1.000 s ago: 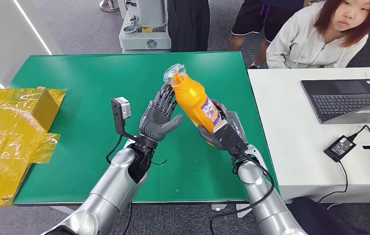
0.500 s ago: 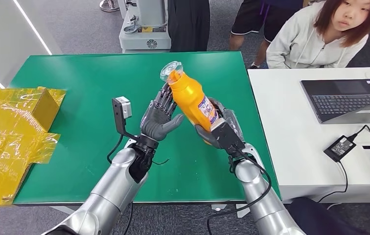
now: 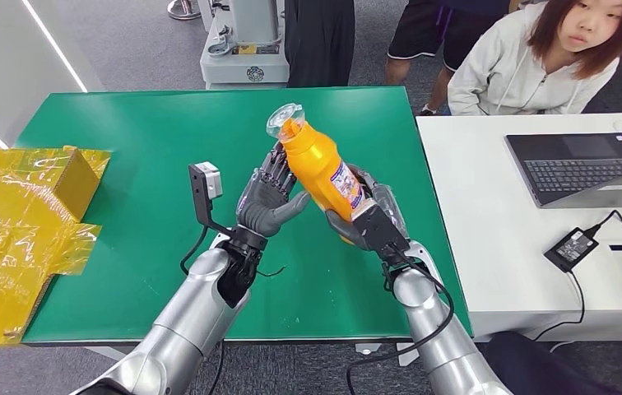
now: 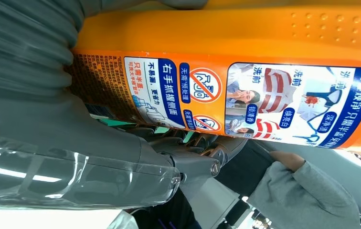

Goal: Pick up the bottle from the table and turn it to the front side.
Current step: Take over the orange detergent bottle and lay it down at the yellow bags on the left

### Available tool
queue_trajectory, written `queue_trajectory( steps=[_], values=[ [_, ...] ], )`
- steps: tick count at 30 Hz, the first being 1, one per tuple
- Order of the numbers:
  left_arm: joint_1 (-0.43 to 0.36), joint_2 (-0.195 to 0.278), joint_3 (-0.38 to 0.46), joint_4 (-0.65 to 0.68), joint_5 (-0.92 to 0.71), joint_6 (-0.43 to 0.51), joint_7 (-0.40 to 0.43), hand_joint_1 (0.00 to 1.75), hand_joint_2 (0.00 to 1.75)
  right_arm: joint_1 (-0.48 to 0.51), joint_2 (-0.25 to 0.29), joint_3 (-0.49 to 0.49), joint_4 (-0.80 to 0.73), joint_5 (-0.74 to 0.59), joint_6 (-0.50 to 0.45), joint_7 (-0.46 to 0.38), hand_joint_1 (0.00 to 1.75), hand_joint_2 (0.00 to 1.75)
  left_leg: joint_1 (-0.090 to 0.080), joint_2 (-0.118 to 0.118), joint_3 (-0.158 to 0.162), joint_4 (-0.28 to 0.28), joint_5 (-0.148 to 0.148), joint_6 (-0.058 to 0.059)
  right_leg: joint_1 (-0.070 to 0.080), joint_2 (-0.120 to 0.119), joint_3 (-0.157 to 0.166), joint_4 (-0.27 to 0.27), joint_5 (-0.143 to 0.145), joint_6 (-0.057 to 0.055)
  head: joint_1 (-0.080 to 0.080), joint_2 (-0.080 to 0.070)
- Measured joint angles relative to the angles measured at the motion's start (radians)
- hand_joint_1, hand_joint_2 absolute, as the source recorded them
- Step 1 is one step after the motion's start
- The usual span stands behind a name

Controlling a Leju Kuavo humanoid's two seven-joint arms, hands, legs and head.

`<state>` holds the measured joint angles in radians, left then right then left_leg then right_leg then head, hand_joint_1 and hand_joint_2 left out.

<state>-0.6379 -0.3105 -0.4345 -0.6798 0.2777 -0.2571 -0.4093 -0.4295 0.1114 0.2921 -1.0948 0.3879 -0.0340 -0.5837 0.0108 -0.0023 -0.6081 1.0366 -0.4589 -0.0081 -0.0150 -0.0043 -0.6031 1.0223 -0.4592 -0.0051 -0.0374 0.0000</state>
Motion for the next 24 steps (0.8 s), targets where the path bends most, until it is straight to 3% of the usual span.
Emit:
queue_trajectory(
  steps=[24],
  values=[
    [0.000, 0.000, 0.000, 0.000, 0.002, -0.002, 0.000, 0.00, 1.75, 0.018, 0.000, 0.008, -0.037, 0.011, 0.007, 0.019, 1.75, 1.75, 0.000, 0.000, 0.000, 0.000, 0.000, 0.000, 0.000, 0.000, 0.000, 0.000, 0.000, 0.000, 0.000, 0.000]
  ],
)
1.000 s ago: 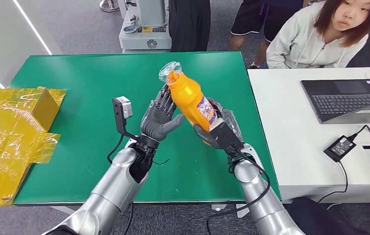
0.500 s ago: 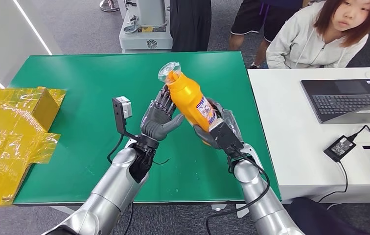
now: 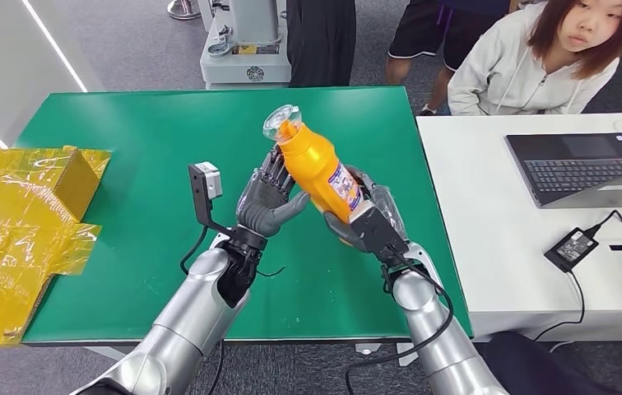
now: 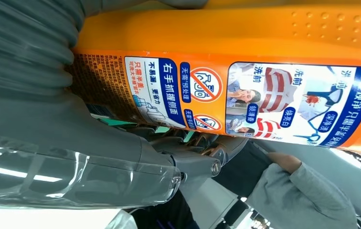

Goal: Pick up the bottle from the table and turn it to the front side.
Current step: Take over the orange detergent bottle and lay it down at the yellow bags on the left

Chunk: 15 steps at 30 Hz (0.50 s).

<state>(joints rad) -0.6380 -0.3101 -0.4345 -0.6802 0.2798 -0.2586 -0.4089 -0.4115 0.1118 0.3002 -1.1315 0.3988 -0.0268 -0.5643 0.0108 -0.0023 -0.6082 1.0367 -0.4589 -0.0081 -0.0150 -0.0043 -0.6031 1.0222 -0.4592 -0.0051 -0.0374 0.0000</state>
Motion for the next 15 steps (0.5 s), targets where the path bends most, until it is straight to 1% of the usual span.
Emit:
queue_trajectory(
  steps=[15],
  values=[
    [0.000, 0.000, 0.000, -0.002, 0.010, 0.008, 0.001, 0.00, 1.75, 0.002, 0.000, 0.007, -0.016, 0.004, 0.013, 0.009, 1.75, 1.75, 0.000, 0.000, 0.000, 0.000, 0.000, 0.000, 0.000, 0.000, 0.000, 0.000, 0.000, 0.000, 0.000, 0.000]
  ],
)
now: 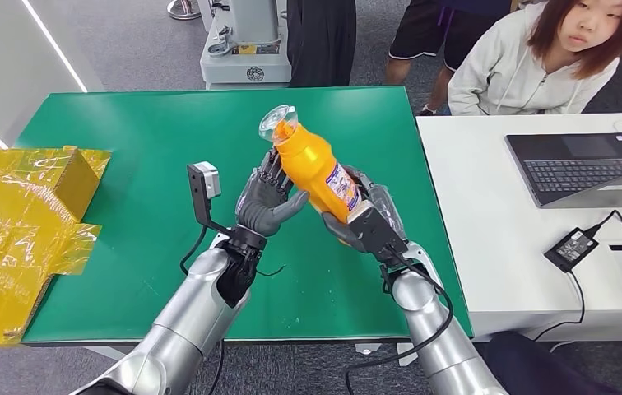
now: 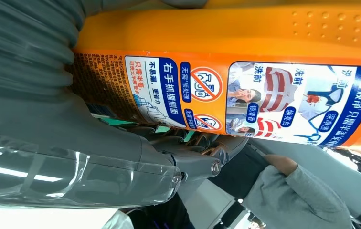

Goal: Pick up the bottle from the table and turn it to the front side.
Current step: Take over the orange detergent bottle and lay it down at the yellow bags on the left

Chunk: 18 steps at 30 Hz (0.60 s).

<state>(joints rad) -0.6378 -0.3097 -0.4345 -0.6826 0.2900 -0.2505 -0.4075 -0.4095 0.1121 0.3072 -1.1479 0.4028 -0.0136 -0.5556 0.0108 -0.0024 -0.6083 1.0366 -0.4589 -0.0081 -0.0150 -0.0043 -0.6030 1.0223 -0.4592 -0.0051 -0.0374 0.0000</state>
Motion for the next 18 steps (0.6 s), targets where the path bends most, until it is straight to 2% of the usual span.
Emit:
queue_trajectory(
  steps=[18],
  values=[
    [0.006, 0.010, 0.000, -0.027, -0.001, 0.011, 0.003, 0.00, 1.75, -0.010, 0.002, 0.015, 0.020, -0.003, 0.013, -0.010, 1.75, 1.75, 0.000, 0.000, 0.000, 0.000, 0.000, 0.000, 0.000, 0.000, 0.000, 0.000, 0.000, 0.000, 0.000, 0.000]
  ],
)
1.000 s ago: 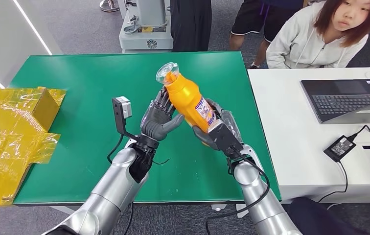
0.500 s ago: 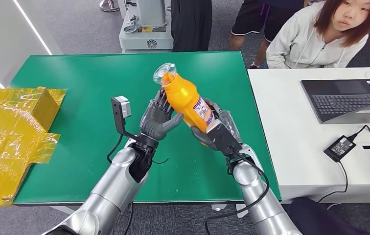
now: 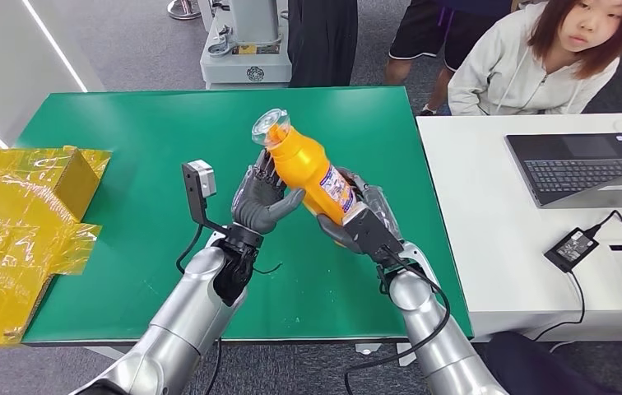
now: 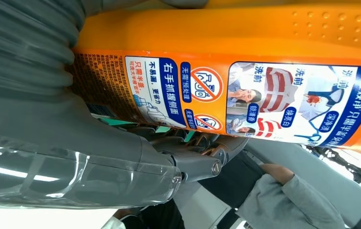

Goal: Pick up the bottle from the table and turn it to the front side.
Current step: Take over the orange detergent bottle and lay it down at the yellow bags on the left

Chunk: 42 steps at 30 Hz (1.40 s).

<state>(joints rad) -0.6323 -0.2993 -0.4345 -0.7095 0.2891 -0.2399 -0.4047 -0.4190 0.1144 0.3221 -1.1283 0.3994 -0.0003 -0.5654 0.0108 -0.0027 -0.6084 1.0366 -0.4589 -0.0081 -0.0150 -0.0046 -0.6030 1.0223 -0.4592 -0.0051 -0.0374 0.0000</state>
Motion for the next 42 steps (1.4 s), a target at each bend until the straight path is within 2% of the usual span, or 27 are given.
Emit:
queue_trajectory(
  steps=[32, 34, 35, 36, 37, 39, 42],
  values=[
    [0.013, 0.002, 0.000, -0.017, 0.000, 0.008, -0.002, 0.04, 1.75, -0.036, 0.000, 0.003, 0.070, -0.014, 0.008, -0.028, 1.75, 1.75, 0.000, 0.000, 0.000, 0.000, 0.000, 0.000, 0.000, 0.000, 0.000, 0.000, 0.000, 0.000, 0.000, 0.000],
    [0.015, 0.004, 0.000, -0.019, 0.000, 0.008, -0.002, 0.32, 1.75, -0.037, 0.000, 0.003, 0.071, -0.014, 0.008, -0.029, 1.75, 1.75, 0.000, 0.000, 0.000, 0.000, 0.000, 0.000, 0.000, 0.000, 0.000, 0.000, 0.000, 0.000, 0.000, 0.000],
    [0.015, 0.004, 0.000, -0.020, 0.000, 0.008, -0.002, 0.53, 1.75, -0.038, 0.000, 0.004, 0.072, -0.014, 0.008, -0.029, 1.75, 1.75, 0.000, 0.000, 0.000, 0.000, 0.000, 0.000, 0.000, 0.000, 0.000, 0.000, 0.000, 0.000, 0.000, 0.000],
    [0.015, 0.004, 0.000, -0.021, 0.000, 0.008, -0.002, 0.86, 1.75, -0.039, 0.000, 0.004, 0.072, -0.014, 0.008, -0.029, 1.75, 1.75, 0.000, 0.000, 0.000, 0.000, 0.000, 0.000, 0.000, 0.000, 0.000, 0.000, 0.000, 0.000, 0.000, 0.000],
    [0.016, 0.005, 0.000, -0.022, 0.000, 0.008, -0.002, 1.10, 1.75, -0.040, 0.000, 0.005, 0.073, -0.015, 0.008, -0.029, 1.75, 1.75, 0.000, 0.000, 0.000, 0.000, 0.000, 0.000, 0.000, 0.000, 0.000, 0.000, 0.000, 0.000, 0.000, 0.000],
    [0.017, 0.005, 0.000, -0.023, 0.000, 0.008, -0.002, 1.47, 1.75, -0.041, 0.000, 0.007, 0.075, -0.015, 0.008, -0.029, 1.75, 1.75, 0.000, 0.000, 0.000, 0.000, 0.000, 0.000, 0.000, 0.000, 0.000, 0.000, 0.000, 0.000, 0.000, 0.000],
    [0.018, 0.006, 0.000, -0.029, -0.002, 0.011, -0.002, 1.44, 1.75, -0.042, 0.000, 0.008, 0.077, -0.017, 0.008, -0.032, 1.75, 1.75, 0.000, 0.000, 0.000, 0.000, 0.000, 0.000, 0.000, 0.000, 0.000, 0.000, 0.000, 0.000, 0.000, 0.000]
  ],
)
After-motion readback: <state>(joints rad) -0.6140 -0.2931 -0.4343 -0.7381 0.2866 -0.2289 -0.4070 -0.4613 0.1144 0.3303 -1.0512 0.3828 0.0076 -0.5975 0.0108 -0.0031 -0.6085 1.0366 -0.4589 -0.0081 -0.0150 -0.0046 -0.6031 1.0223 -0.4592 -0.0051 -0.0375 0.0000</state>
